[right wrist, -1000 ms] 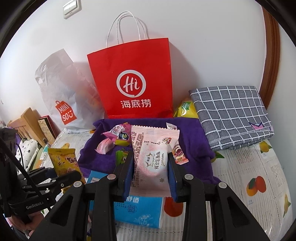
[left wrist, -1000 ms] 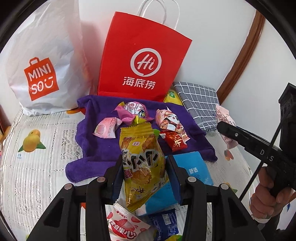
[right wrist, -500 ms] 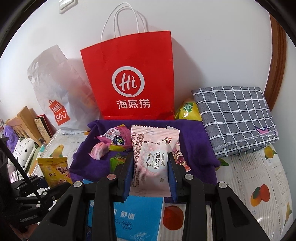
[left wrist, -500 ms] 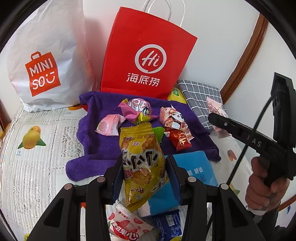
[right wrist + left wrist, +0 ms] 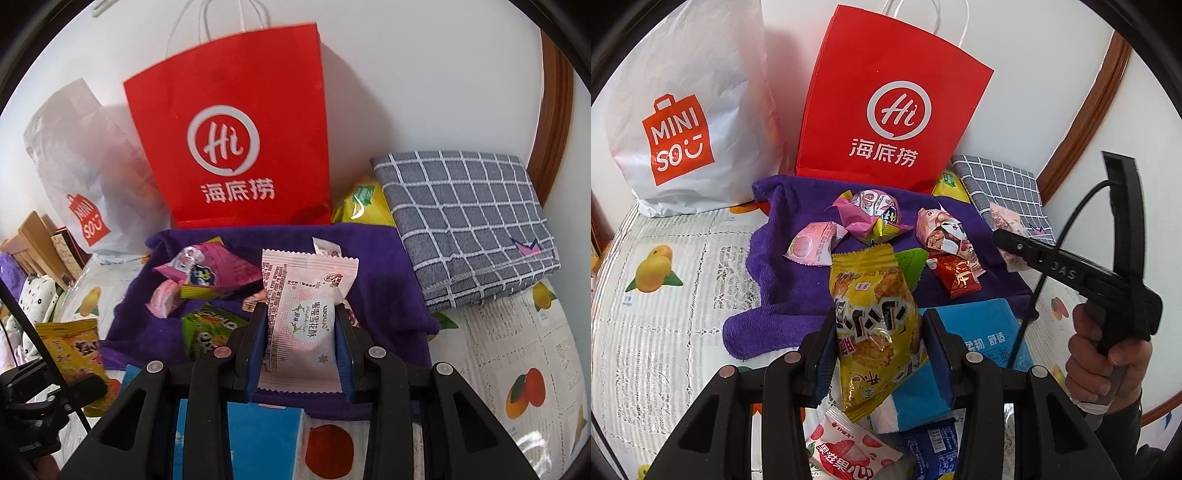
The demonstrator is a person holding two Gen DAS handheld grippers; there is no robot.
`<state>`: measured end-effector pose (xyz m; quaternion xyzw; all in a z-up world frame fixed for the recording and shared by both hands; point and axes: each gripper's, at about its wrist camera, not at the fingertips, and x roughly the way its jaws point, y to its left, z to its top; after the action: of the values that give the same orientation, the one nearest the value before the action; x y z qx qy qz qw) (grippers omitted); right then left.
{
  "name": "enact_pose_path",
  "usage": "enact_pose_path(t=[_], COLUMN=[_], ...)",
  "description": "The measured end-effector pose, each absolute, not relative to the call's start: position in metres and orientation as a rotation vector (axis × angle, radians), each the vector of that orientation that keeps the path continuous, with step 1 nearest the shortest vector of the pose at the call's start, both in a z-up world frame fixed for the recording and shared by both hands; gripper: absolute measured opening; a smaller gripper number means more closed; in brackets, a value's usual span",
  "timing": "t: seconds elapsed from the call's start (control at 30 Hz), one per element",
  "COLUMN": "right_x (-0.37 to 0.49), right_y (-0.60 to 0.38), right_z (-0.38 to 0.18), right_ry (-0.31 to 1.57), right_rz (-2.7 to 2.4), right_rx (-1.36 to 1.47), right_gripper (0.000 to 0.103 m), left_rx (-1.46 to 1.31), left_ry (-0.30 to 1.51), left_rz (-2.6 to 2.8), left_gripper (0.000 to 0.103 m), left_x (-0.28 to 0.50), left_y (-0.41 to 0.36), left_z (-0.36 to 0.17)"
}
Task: Organize snacks
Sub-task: 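Carry the candy packet and yellow chip bag over the purple towel, then lower both held snacks onto the purple towel and open both grippers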
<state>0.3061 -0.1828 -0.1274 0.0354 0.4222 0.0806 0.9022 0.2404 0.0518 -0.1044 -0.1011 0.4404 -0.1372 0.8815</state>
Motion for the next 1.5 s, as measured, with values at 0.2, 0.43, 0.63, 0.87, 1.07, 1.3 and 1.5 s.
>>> enact_pose_path(t=[0.2, 0.43, 0.63, 0.87, 1.07, 1.3, 1.5], right_x=[0.314, 0.323, 0.328, 0.331, 0.332, 0.328, 0.308], right_y=[-0.185, -0.182, -0.181, -0.186, -0.185, -0.186, -0.189], right_z=[-0.135, -0.148, -0.156, -0.163, -0.165, -0.156, -0.135], right_ry=[0.890, 0.922, 0.942, 0.958, 0.962, 0.957, 0.891], right_rz=[0.158, 0.156, 0.151, 0.125, 0.133, 0.149, 0.187], right_rx=[0.071, 0.076, 0.070, 0.088, 0.099, 0.098, 0.101], right_gripper=[0.034, 0.034, 0.034, 0.035, 0.036, 0.041, 0.056], left_rx=[-0.212, -0.220, -0.227, -0.241, -0.236, -0.225, -0.233], left_ry=[0.922, 0.923, 0.923, 0.924, 0.918, 0.917, 0.931], left_rz=[-0.279, -0.275, -0.273, -0.268, -0.264, -0.255, -0.247], left_gripper=[0.042, 0.042, 0.042, 0.042, 0.042, 0.042, 0.042], left_x=[0.242, 0.243, 0.243, 0.243, 0.242, 0.243, 0.257], left_y=[0.052, 0.054, 0.054, 0.057, 0.056, 0.056, 0.059], left_z=[-0.106, -0.106, -0.105, -0.106, -0.105, -0.106, -0.098])
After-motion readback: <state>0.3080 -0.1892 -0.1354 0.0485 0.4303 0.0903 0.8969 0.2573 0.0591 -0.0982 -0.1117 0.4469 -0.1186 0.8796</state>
